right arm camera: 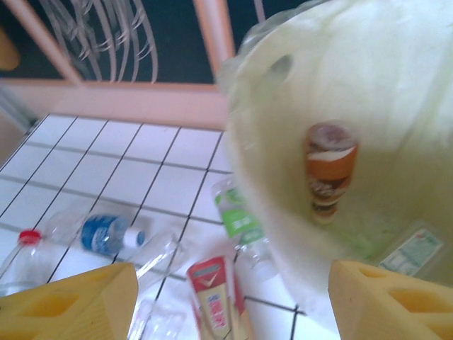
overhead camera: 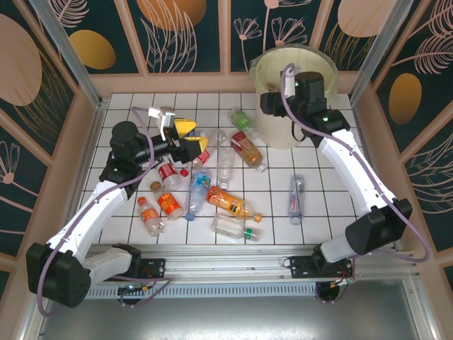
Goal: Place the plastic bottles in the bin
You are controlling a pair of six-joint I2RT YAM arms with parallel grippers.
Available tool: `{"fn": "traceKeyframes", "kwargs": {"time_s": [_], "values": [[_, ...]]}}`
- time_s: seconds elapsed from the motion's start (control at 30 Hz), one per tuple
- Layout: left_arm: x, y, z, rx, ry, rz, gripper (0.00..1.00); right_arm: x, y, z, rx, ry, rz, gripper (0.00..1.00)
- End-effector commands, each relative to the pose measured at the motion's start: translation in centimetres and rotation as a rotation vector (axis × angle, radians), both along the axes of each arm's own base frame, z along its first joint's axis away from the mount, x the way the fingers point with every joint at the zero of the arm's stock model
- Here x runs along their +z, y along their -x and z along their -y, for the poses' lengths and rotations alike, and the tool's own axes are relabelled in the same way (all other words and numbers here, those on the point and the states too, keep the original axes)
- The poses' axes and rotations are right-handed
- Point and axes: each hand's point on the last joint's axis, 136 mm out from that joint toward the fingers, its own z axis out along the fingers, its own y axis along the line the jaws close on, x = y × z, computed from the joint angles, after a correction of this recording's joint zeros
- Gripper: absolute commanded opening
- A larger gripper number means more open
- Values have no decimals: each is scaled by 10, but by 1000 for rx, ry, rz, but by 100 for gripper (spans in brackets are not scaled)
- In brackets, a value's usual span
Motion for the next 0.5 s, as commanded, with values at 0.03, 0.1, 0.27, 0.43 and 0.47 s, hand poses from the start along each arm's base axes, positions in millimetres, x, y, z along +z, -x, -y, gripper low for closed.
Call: {"fn": "traceKeyframes", "kwargs": {"time_s": [0.03,0.1,0.27,0.43,0.47], "values": [[17,4,1,-10,9,48,99,-11,33,-13,77,31,-16,72],[19,6,1,-12,9,55,99,-24,48,-19,116,28,-60,71],[24,9,-1,-6,12,75,98,-60,74,-25,145,-36,-174,71],[28,13,-1,-12,17,86,99,-98,88,-32,91,-156,-292,72],[28,13,-2,-8,16,88,98,-104,90,-34,75,-181,-309,72]]}}
